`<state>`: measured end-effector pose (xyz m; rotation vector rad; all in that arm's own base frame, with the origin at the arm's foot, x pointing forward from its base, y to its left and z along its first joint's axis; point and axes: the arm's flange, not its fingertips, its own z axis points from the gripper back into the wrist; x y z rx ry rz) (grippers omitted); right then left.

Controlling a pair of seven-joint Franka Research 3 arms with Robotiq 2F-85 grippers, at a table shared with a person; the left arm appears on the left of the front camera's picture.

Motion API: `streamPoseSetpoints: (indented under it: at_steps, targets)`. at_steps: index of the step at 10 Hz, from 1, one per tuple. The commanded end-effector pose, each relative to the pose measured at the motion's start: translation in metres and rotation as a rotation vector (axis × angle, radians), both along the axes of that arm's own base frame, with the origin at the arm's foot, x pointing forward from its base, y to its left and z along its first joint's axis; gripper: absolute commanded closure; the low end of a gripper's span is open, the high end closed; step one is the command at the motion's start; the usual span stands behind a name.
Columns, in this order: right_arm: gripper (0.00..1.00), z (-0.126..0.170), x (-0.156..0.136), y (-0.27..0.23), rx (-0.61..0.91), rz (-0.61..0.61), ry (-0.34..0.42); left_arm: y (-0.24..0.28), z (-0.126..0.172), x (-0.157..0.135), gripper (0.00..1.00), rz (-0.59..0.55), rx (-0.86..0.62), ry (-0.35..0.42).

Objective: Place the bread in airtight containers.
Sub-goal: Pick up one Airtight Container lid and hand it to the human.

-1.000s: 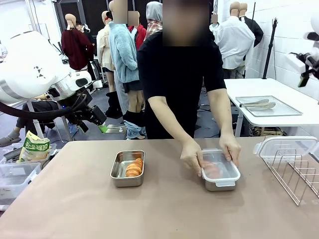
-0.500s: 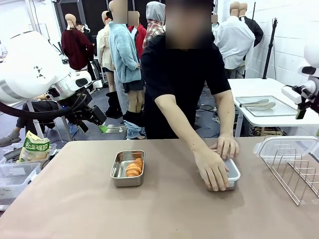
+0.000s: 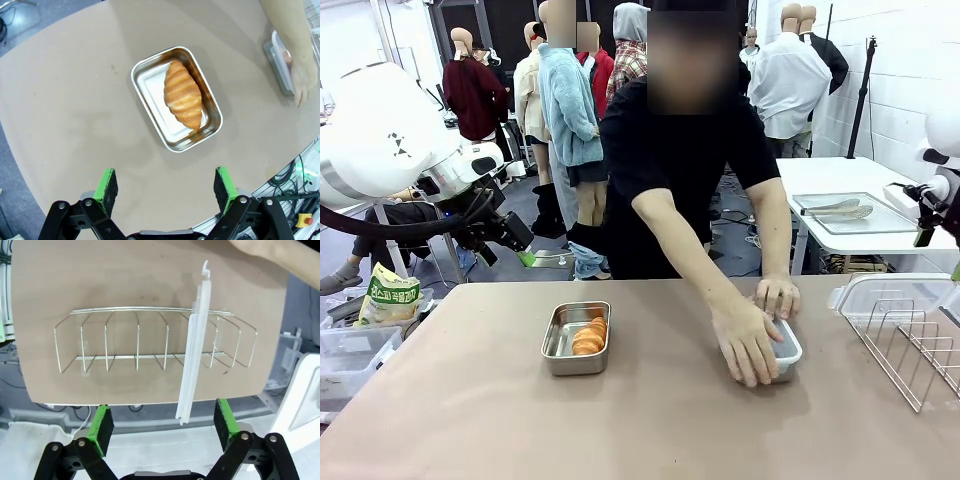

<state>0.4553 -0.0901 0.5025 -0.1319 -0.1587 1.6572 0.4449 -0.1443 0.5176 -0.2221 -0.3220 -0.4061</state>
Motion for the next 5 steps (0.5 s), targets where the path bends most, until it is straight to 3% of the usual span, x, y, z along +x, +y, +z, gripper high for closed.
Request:
streamPoseSetpoints:
  at_steps: [1, 5]
  targets:
    - [0.0, -0.0024, -0.0016, -0.0004, 0.001, 0.004, 0.006, 0.0, 0.0013, 0.0004, 0.0, 0.001, 0.0, -0.003]
    - [0.0, -0.0024, -0.0016, -0.0004, 0.001, 0.004, 0.006, 0.0, 0.0013, 0.0004, 0.0, 0.001, 0.0, -0.003]
